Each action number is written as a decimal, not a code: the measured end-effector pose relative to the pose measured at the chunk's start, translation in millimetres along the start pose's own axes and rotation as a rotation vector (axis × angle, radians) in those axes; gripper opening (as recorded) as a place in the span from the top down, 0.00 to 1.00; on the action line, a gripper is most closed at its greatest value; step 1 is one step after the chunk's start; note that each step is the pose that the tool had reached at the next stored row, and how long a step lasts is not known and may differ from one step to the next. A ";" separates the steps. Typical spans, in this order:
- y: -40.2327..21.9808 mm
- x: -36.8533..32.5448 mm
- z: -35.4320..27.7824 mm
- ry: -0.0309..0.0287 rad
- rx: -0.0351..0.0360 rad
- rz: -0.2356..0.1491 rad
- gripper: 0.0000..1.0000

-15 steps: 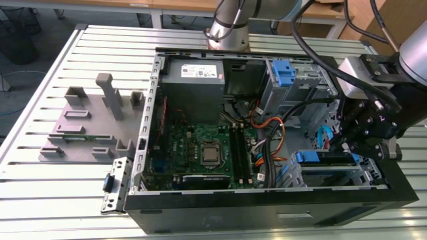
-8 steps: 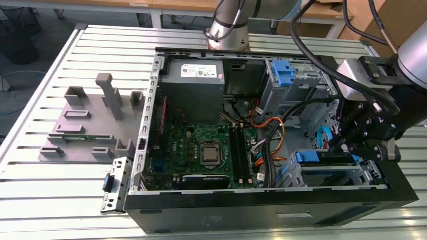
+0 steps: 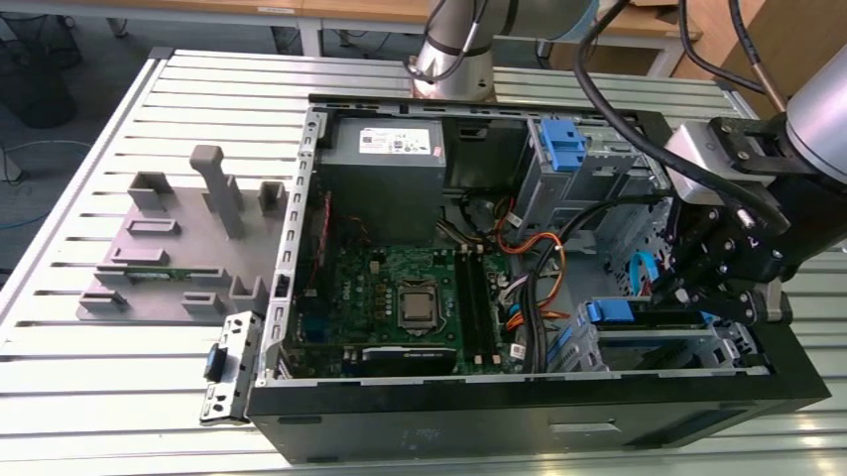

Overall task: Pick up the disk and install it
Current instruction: 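Insert the first disk wire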

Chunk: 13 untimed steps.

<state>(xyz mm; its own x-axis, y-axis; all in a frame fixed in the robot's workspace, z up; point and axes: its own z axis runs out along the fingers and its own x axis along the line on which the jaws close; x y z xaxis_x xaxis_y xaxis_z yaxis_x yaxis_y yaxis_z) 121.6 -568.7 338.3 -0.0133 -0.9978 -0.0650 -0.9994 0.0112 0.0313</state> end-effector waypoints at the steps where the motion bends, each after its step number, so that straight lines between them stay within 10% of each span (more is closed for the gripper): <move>1: 0.0 0.0 0.1 0.0000 0.0000 0.000 0.84; 13: -0.1 0.2 2.7 -0.0003 0.0000 0.000 0.84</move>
<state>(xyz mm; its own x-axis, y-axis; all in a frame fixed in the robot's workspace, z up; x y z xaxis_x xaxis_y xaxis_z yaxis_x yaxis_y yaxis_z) 121.6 -568.7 335.6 -0.0132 -0.9978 -0.0652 -0.9994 0.0112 0.0313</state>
